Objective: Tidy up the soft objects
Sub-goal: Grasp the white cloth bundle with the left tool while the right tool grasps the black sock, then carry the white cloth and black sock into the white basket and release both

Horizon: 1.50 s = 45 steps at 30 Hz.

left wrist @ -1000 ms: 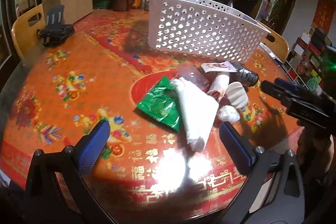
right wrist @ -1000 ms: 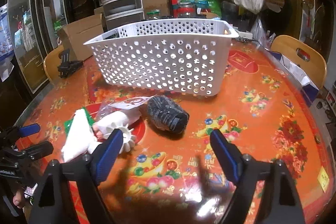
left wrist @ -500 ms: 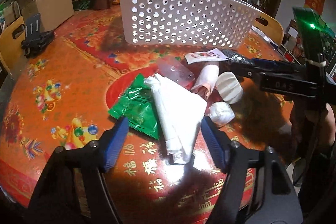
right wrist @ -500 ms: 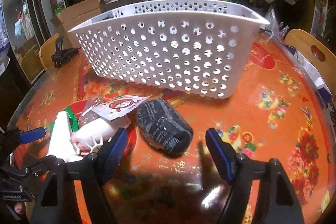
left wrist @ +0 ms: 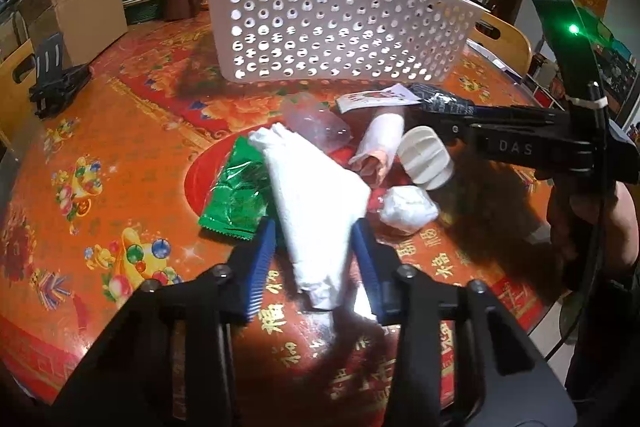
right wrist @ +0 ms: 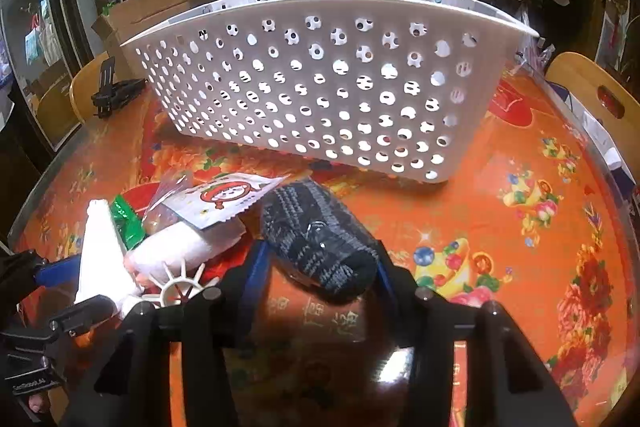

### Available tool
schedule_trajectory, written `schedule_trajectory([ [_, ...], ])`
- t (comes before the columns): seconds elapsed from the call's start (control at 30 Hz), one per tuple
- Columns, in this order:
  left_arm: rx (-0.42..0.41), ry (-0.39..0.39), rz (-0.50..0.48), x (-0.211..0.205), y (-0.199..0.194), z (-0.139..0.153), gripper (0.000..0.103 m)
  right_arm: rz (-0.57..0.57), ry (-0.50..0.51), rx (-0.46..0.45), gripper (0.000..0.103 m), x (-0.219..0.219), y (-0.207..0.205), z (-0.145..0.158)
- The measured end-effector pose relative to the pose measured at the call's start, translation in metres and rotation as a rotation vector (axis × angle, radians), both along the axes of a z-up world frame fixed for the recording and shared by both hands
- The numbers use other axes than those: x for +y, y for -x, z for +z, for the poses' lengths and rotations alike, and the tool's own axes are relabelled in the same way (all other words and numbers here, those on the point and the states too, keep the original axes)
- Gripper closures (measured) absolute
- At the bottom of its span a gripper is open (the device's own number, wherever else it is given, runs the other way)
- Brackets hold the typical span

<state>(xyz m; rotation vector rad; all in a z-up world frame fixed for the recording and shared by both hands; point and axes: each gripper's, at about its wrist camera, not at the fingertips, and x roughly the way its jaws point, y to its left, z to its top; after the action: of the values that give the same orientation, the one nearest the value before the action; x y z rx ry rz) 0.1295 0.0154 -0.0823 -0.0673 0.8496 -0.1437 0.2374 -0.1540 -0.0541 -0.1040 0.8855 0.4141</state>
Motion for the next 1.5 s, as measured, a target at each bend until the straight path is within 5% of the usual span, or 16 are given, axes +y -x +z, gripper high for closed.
schedule_trajectory([
  [0.33,-0.05,-0.021,-0.009,-0.006,0.012,0.01,0.076,-0.015,-0.034,-0.038,0.054,-0.013,0.013,0.014],
  [1.5,-0.131,-0.047,0.042,0.002,0.025,0.051,0.077,-0.044,-0.088,-0.133,0.055,-0.039,0.039,0.051],
])
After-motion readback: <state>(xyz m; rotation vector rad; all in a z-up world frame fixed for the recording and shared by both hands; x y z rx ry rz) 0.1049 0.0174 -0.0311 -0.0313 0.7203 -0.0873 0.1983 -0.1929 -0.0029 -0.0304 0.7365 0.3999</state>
